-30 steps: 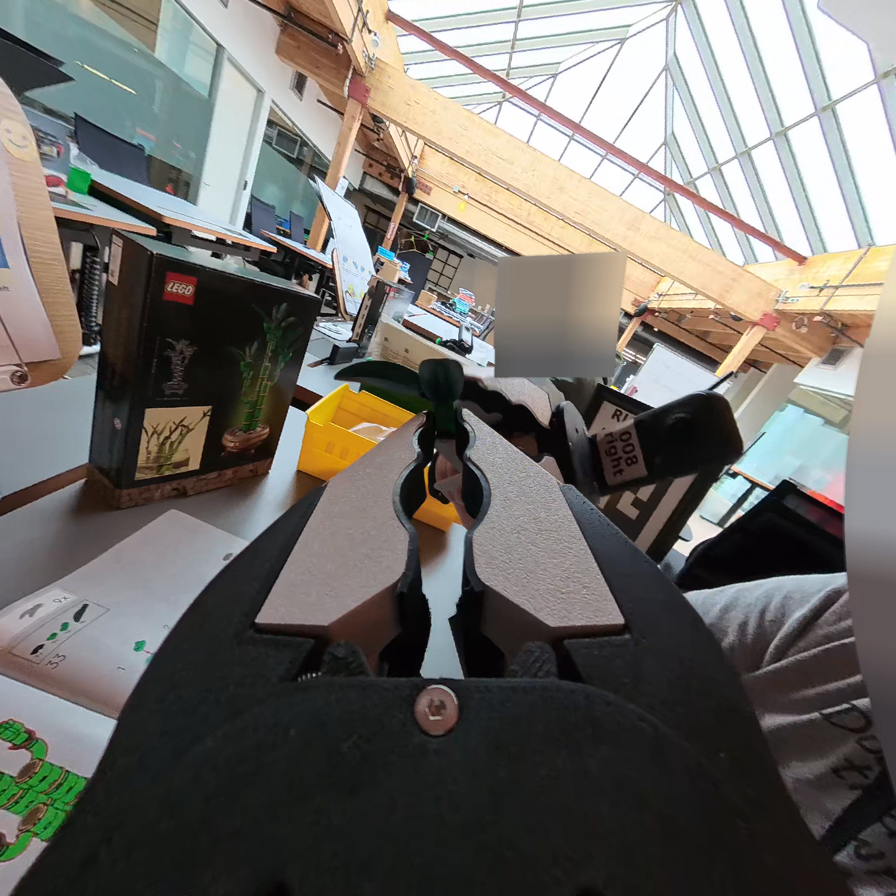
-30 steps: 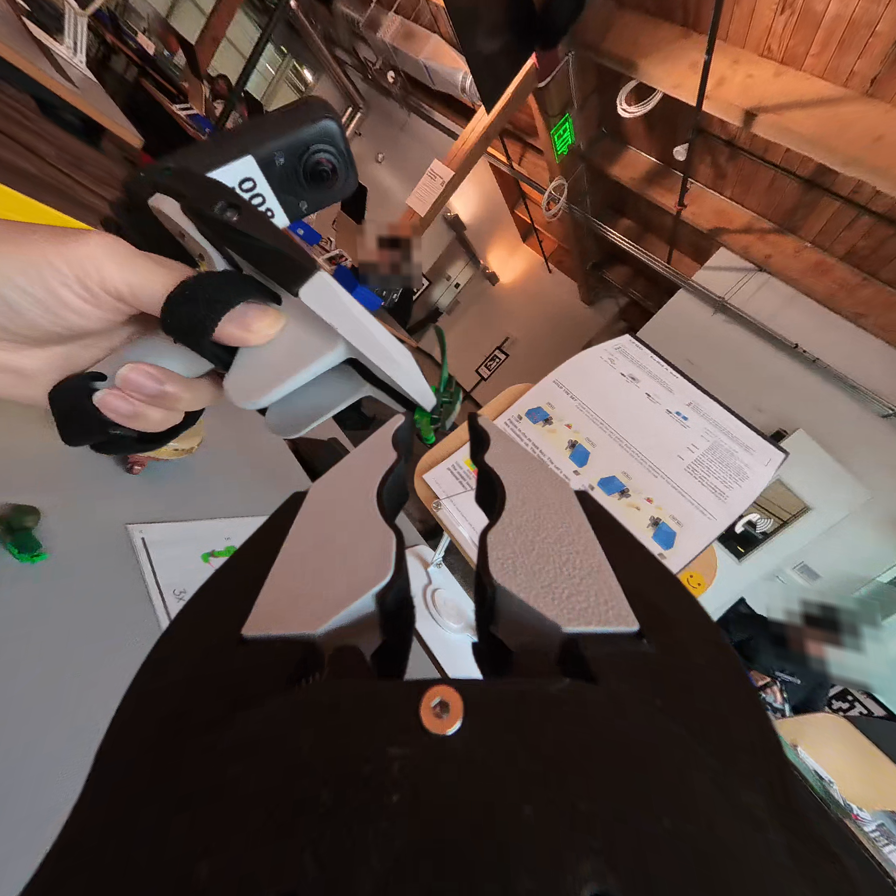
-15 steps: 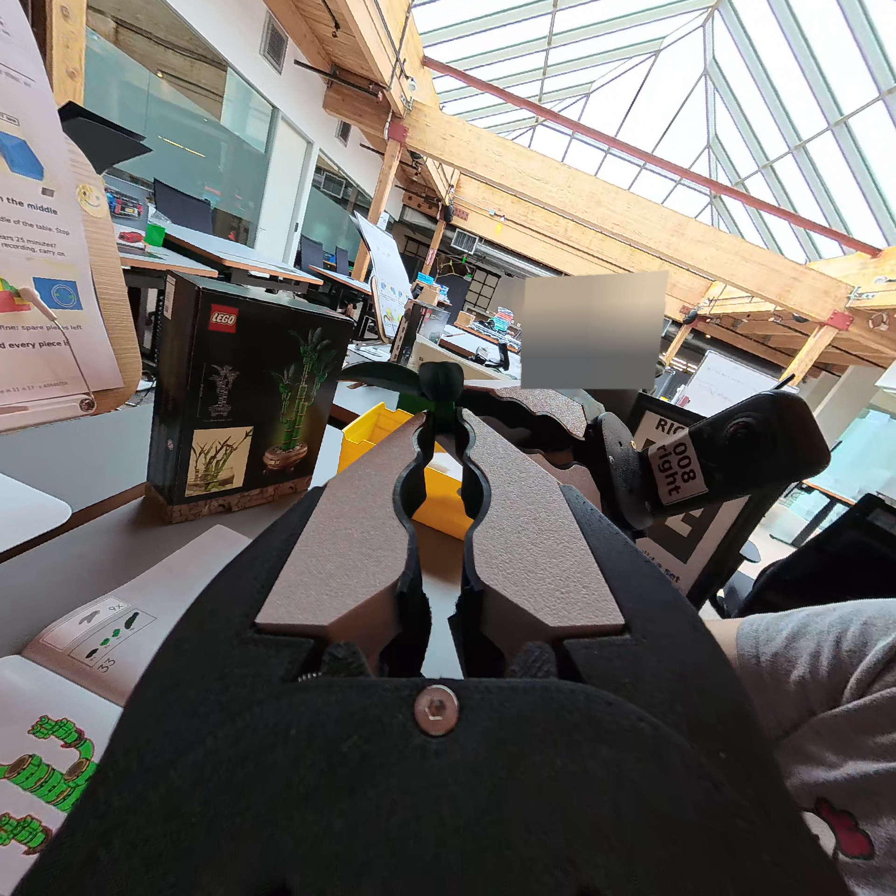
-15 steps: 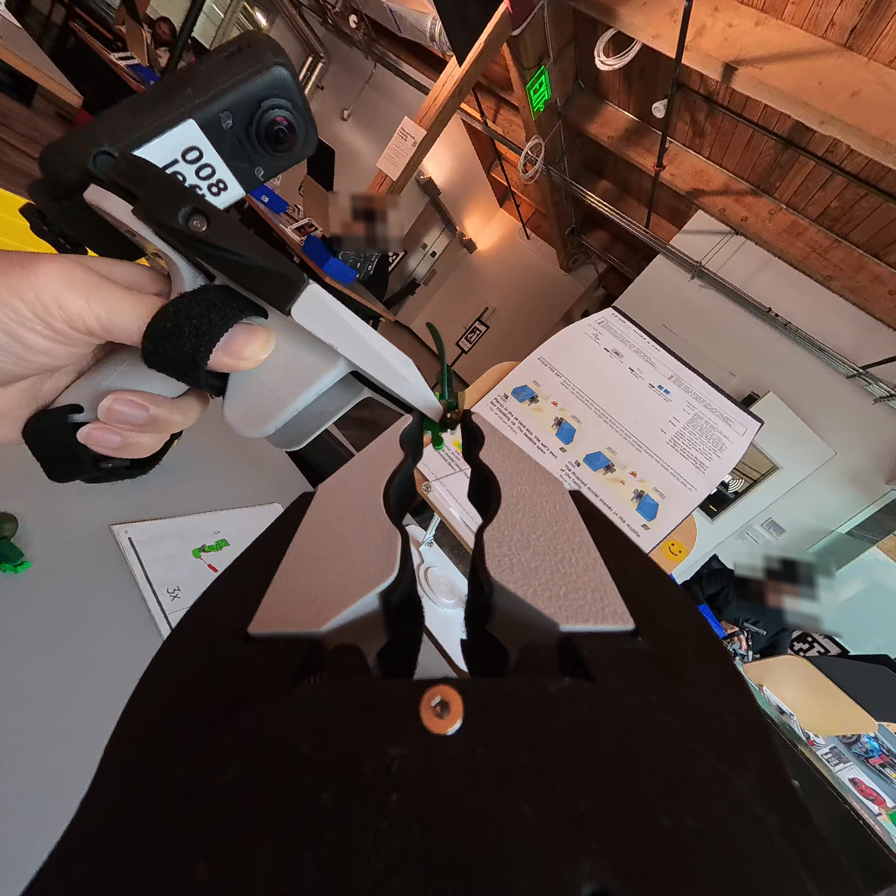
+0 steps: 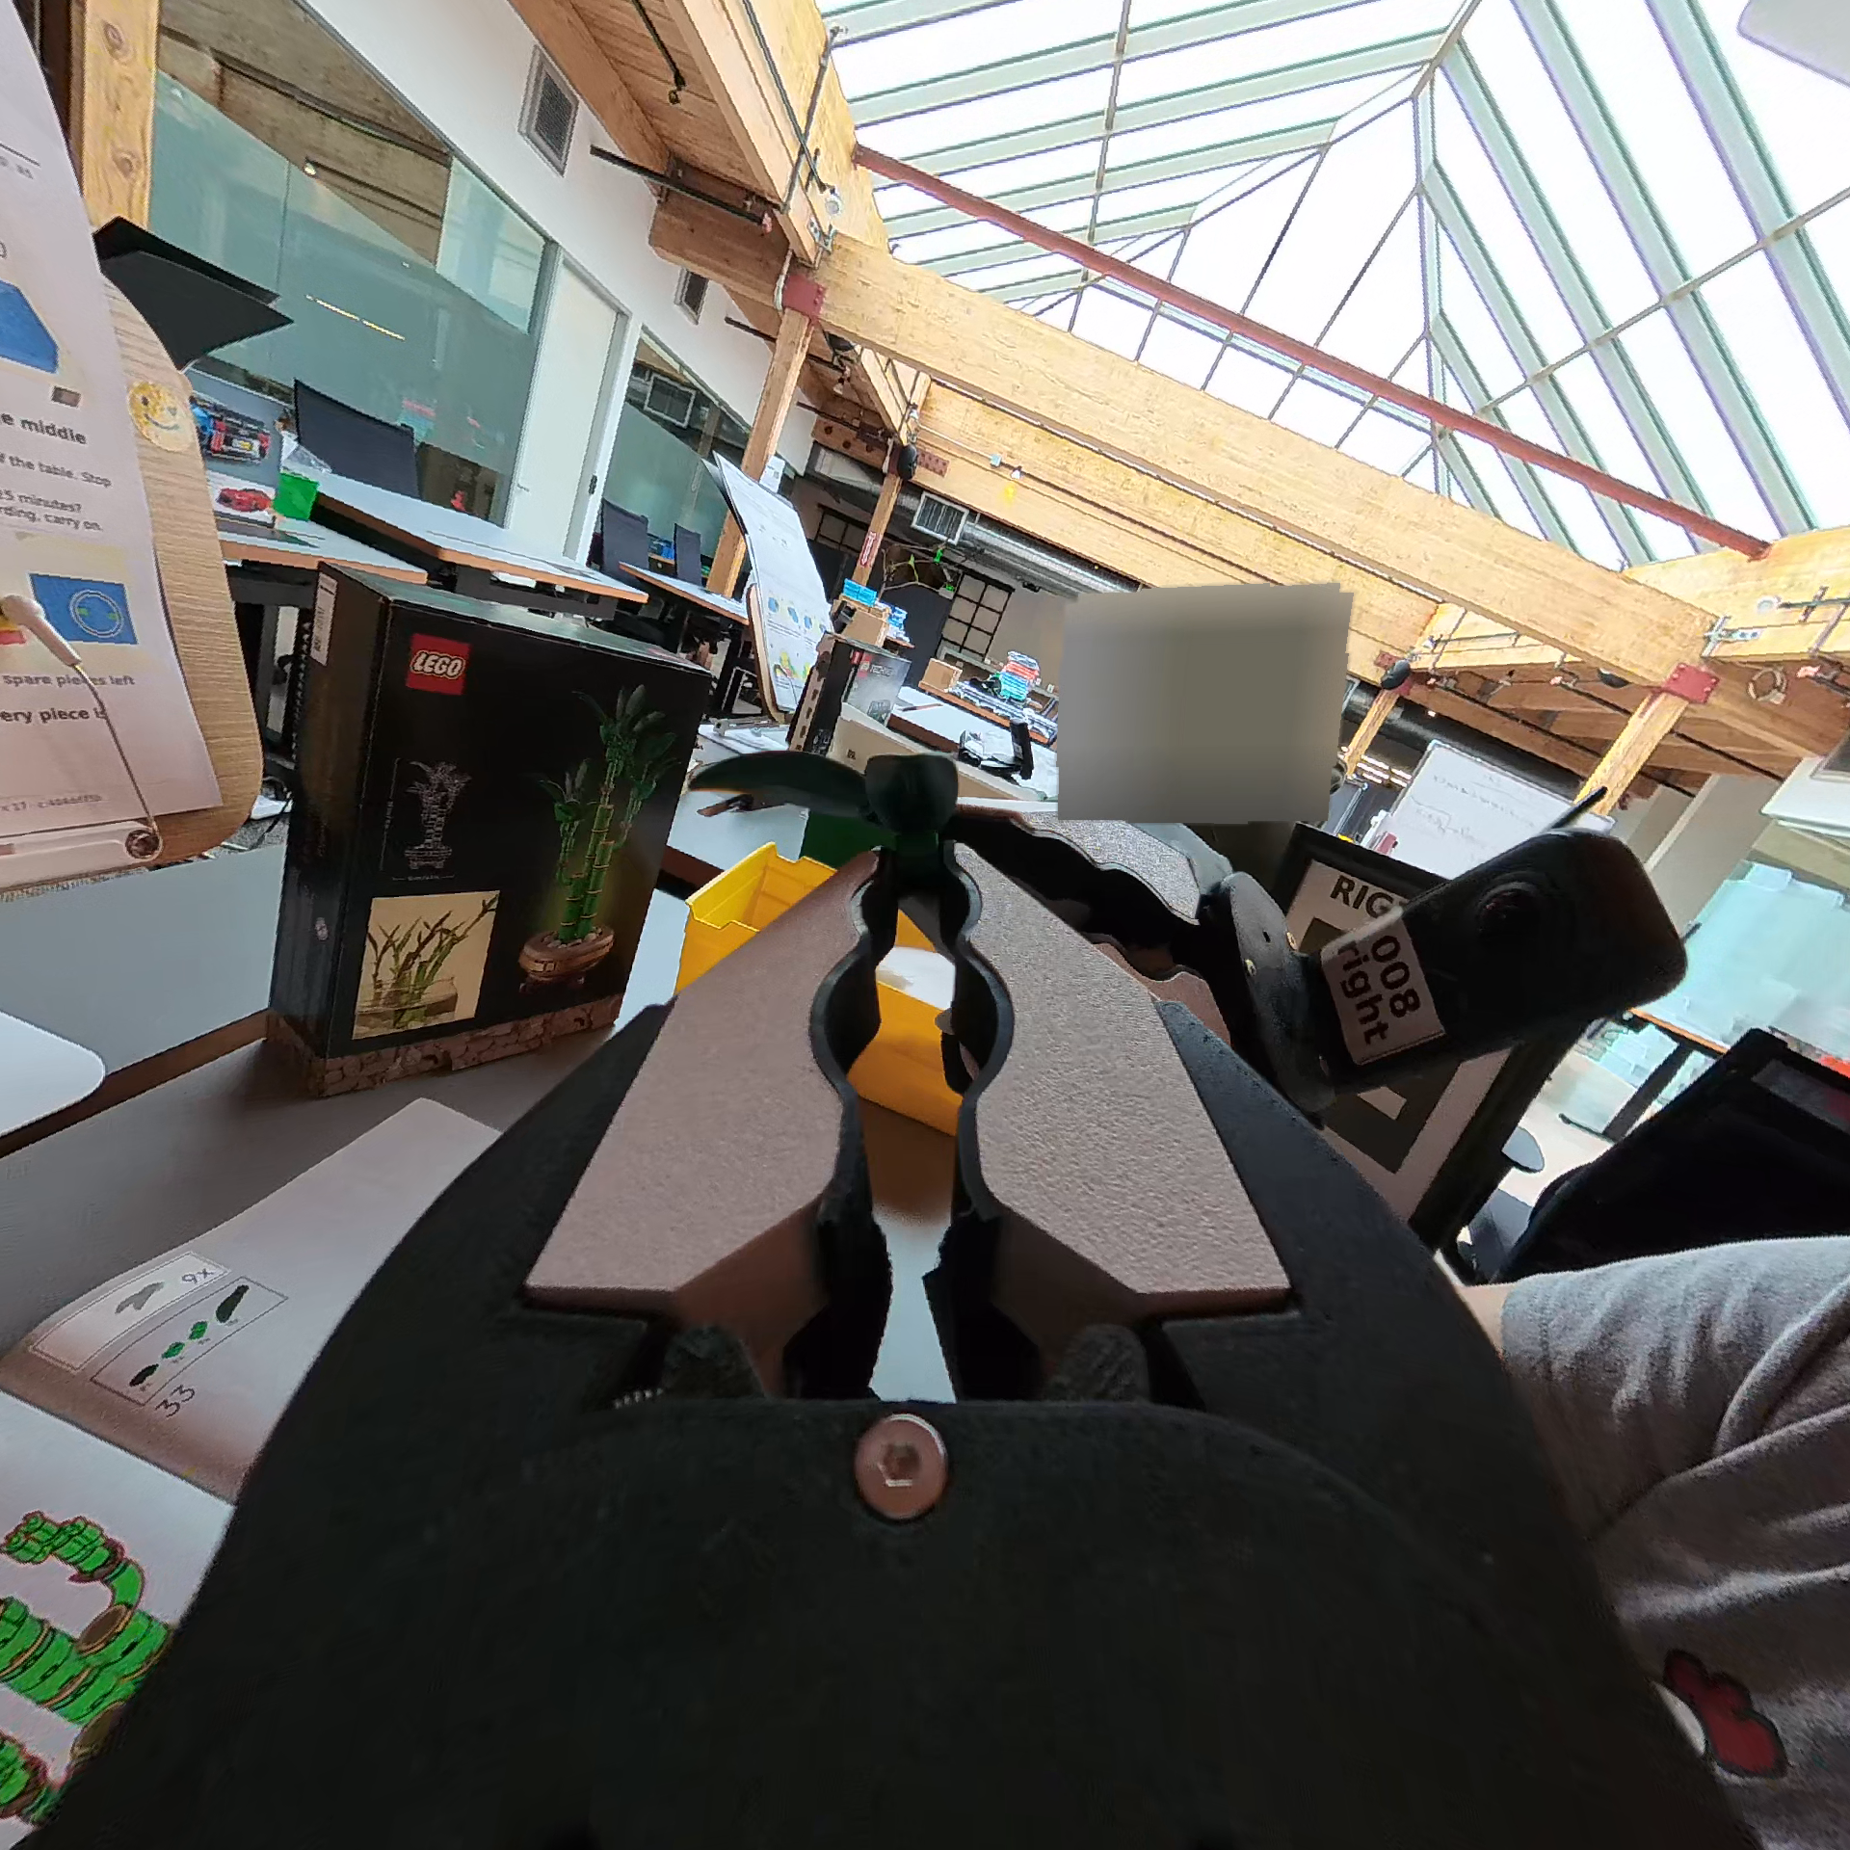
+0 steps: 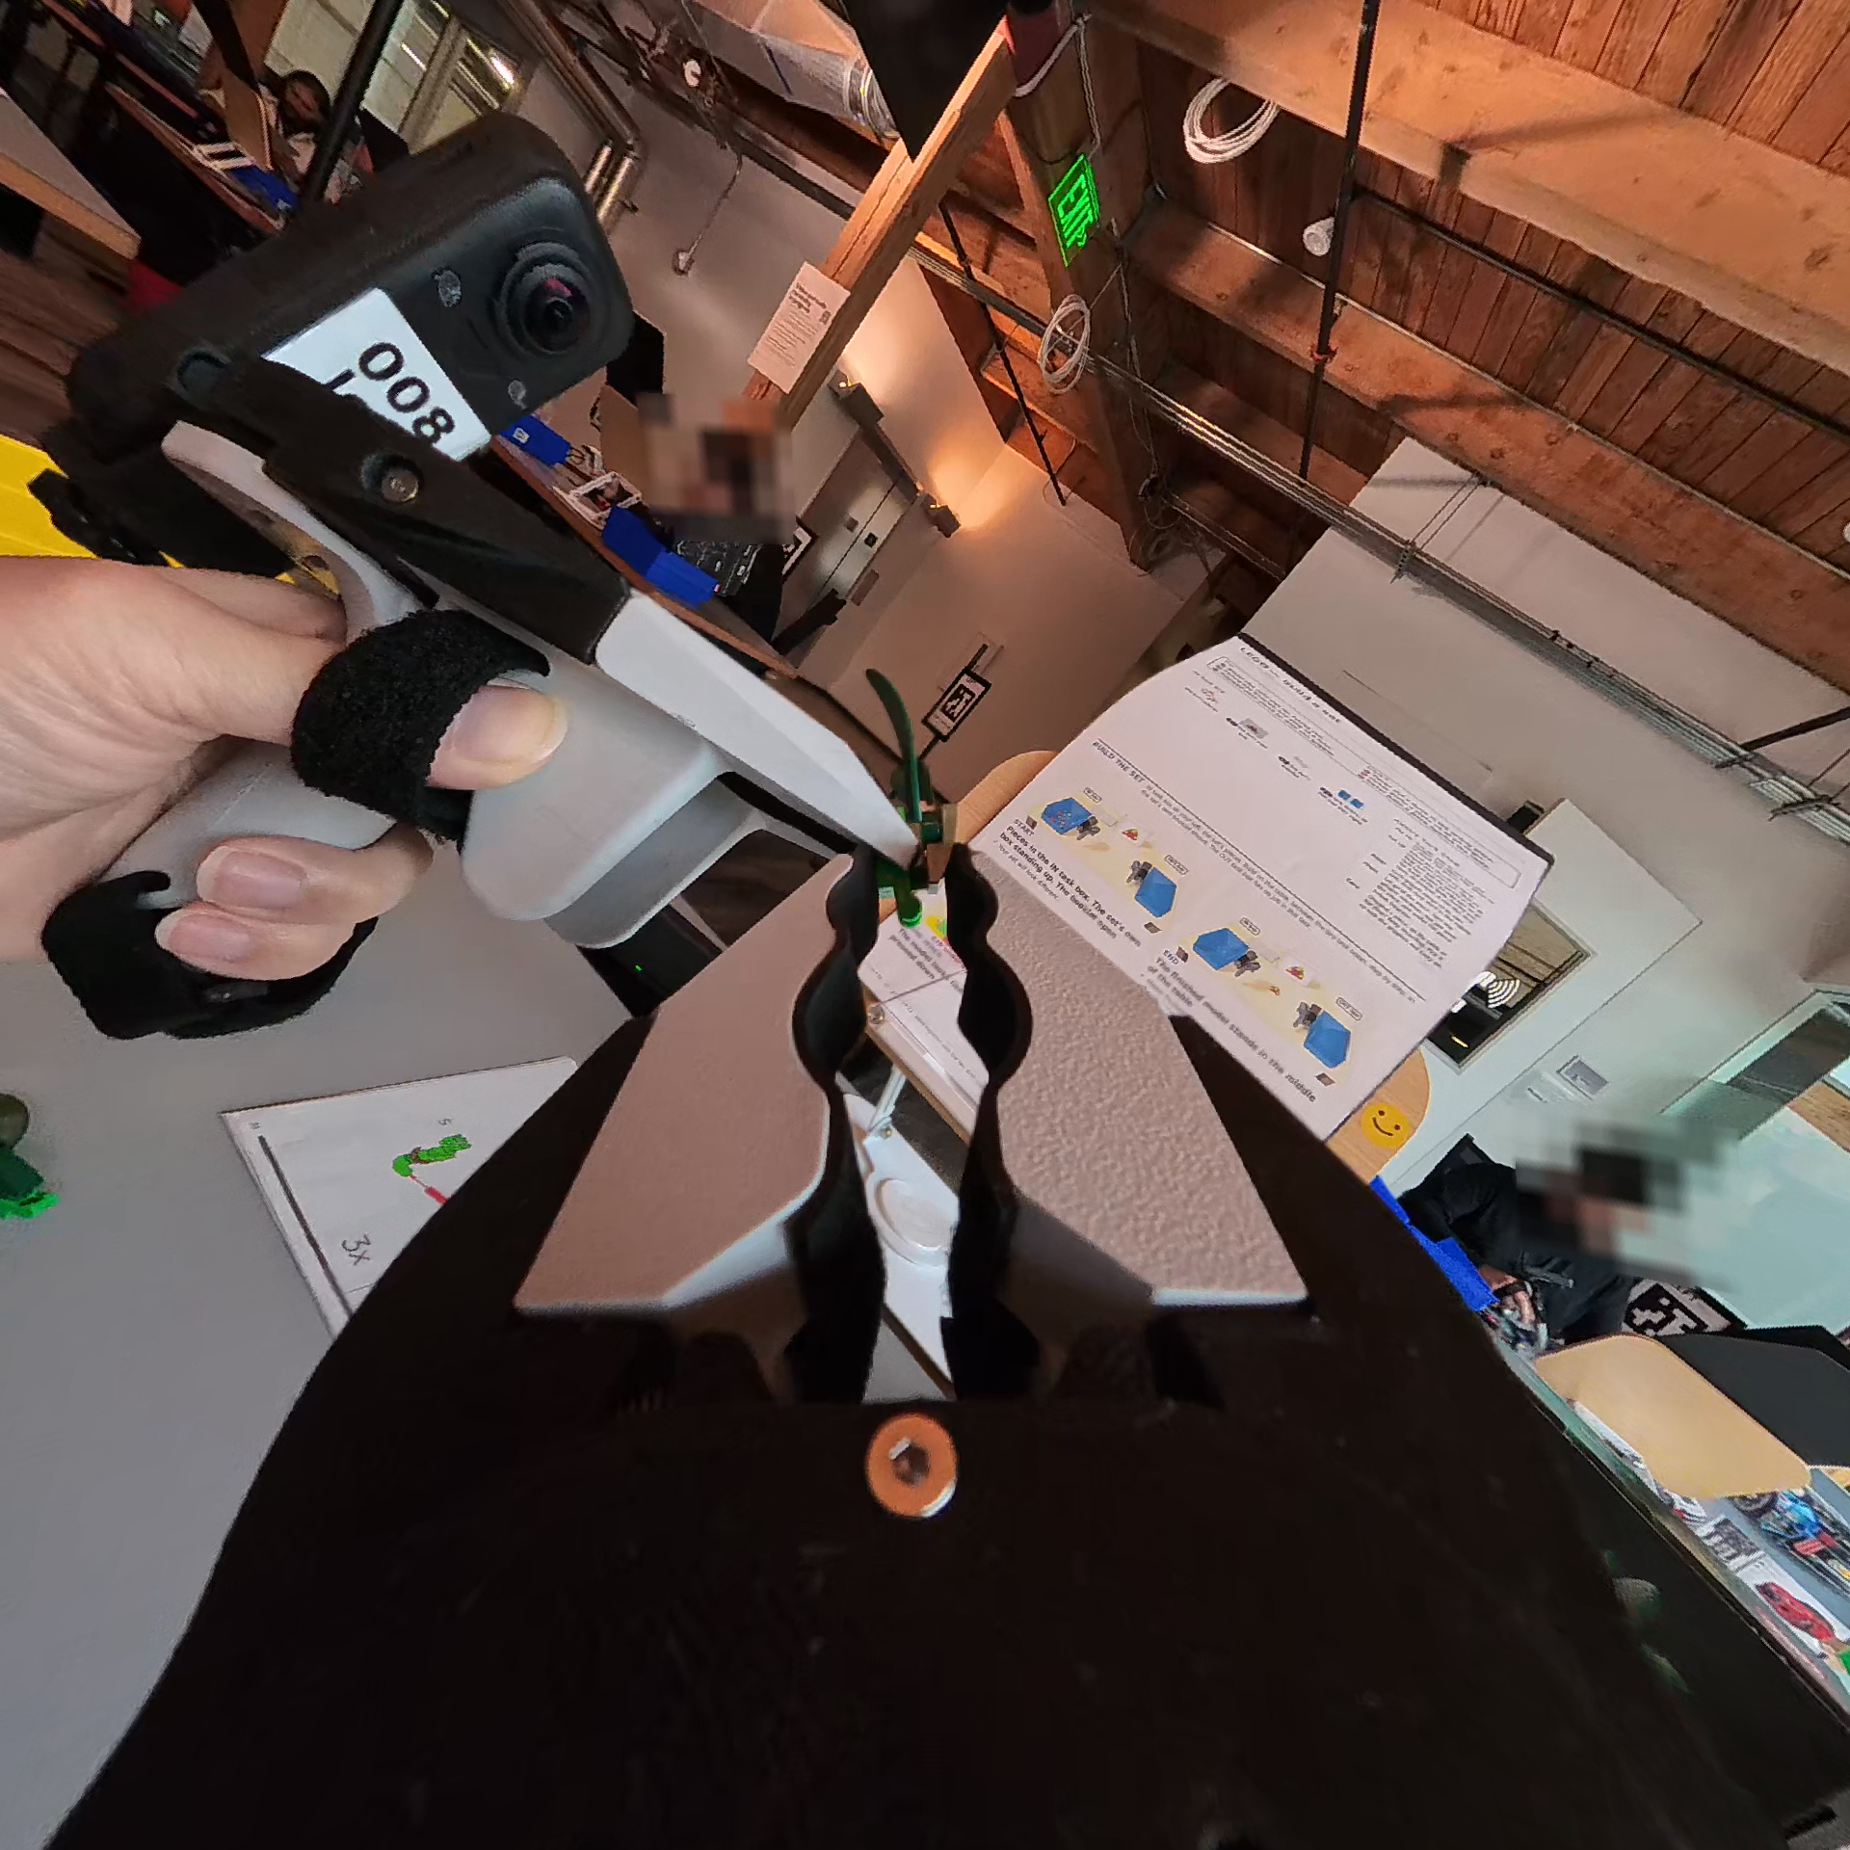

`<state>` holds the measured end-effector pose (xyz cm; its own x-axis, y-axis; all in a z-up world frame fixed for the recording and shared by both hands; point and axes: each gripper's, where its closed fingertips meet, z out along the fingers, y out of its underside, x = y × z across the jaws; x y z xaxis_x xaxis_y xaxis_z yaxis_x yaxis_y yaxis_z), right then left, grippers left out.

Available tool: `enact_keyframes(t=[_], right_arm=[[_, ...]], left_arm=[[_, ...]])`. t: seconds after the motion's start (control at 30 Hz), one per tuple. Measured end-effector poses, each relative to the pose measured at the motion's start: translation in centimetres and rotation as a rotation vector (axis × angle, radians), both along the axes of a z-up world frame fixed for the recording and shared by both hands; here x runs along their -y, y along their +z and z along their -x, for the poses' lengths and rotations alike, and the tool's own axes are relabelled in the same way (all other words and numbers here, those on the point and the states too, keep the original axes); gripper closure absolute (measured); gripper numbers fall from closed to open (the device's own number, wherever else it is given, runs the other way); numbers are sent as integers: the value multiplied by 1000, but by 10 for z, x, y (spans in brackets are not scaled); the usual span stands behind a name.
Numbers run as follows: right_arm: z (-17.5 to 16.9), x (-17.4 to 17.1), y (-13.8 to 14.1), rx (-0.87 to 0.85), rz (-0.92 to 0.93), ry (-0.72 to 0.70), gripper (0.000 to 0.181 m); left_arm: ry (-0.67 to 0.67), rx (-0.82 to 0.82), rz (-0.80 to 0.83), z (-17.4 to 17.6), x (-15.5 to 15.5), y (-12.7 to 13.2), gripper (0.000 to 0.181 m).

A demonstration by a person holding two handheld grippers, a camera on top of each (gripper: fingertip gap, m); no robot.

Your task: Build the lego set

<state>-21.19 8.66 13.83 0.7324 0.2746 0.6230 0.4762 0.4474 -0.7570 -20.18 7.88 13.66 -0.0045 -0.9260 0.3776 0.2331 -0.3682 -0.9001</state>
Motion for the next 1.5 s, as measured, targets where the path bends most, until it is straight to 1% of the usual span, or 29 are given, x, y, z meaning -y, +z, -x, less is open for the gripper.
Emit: enact_keyframes(t=[0.3, 0.4, 0.47, 0.5, 0.57, 0.67, 0.8, 0.9, 1.17, 1.3, 1.5], right_arm=[[0, -1, 0, -3, -22, -7, 170], [2, -7, -3, -16, 43, 36, 168], [3, -7, -2, 17, 14, 34, 168], [3, -6, -2, 40, -6, 20, 167], [0, -6, 2, 61, -37, -11, 157], [0, -4, 4, 56, -31, 7, 154], [3, 1, 2, 122, -59, 35, 159], [7, 2, 0, 136, -49, 54, 156], [7, 1, -1, 153, -65, 16, 161], [8, 3, -4, 170, -70, 23, 164], [8, 2, -6, 193, -78, 22, 164]], left_arm=[[20, 6, -2, 0, -1, 0, 175], [67, -53, -52, 2, -6, -3, 175], [87, -79, -88, 2, -6, -3, 175], [94, -90, -104, 2, -5, -3, 175], [107, -112, -138, 2, -4, -3, 175], [112, -131, -166, 2, -2, -2, 175], [105, -153, -185, 1, 2, -3, 176], [110, -164, -199, -1, 3, -4, 175], [113, -186, -197, -1, 3, -6, 175], [105, -214, -196, -2, 4, -9, 176], [107, -238, -216, -2, 3, -11, 176]])
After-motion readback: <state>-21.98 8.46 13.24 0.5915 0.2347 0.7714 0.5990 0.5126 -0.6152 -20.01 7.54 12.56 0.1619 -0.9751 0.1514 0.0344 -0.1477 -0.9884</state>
